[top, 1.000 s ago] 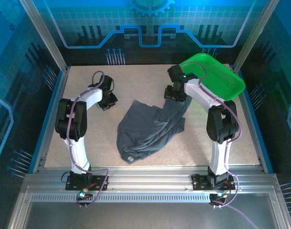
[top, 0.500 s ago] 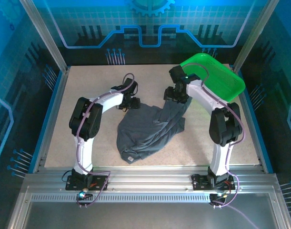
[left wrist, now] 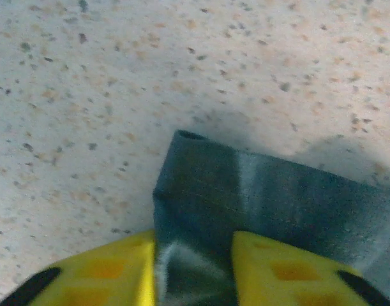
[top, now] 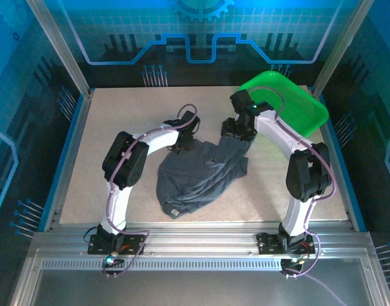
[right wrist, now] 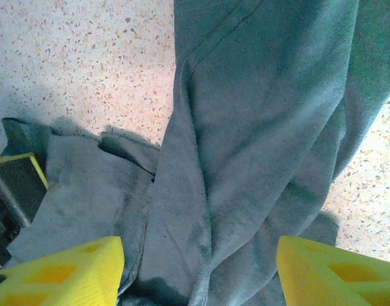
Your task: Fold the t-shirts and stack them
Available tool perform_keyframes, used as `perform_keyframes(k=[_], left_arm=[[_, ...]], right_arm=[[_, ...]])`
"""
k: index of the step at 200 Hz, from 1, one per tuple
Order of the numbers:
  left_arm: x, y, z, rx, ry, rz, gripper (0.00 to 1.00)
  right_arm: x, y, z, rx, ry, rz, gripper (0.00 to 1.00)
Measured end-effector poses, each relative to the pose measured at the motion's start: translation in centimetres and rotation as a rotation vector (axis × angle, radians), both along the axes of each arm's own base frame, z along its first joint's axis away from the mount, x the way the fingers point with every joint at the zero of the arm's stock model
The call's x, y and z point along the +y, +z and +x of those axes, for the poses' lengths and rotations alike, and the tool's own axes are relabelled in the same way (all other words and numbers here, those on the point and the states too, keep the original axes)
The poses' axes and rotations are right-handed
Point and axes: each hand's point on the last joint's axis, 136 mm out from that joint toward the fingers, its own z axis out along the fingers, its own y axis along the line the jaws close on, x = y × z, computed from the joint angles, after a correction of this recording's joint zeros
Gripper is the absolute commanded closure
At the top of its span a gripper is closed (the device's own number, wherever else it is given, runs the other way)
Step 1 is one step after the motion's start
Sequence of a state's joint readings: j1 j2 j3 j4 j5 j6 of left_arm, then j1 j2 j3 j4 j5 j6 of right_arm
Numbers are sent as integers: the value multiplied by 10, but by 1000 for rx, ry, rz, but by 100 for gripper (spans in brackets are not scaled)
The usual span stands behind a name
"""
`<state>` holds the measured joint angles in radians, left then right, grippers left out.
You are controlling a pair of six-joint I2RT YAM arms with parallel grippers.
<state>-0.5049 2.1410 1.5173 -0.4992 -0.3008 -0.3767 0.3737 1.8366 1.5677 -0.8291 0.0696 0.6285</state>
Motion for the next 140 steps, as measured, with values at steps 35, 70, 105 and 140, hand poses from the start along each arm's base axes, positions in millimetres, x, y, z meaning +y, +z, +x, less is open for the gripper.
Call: perform_keyframes(k=[35,70,105,140], left_arm=[[1,2,-3,-14,16,34,100],[28,6,-5,4,65,49,100],[104,52,16,-65,236,15,100],[162,125,39,-240,371,-30,100]], right_arm=[[-3,0,2,-4,-12,3,38],[-3,0,3,-4,-11,6,40],[-5,1,9,-4,-16,13,42],[0,3,35,-23,-31,29,44]])
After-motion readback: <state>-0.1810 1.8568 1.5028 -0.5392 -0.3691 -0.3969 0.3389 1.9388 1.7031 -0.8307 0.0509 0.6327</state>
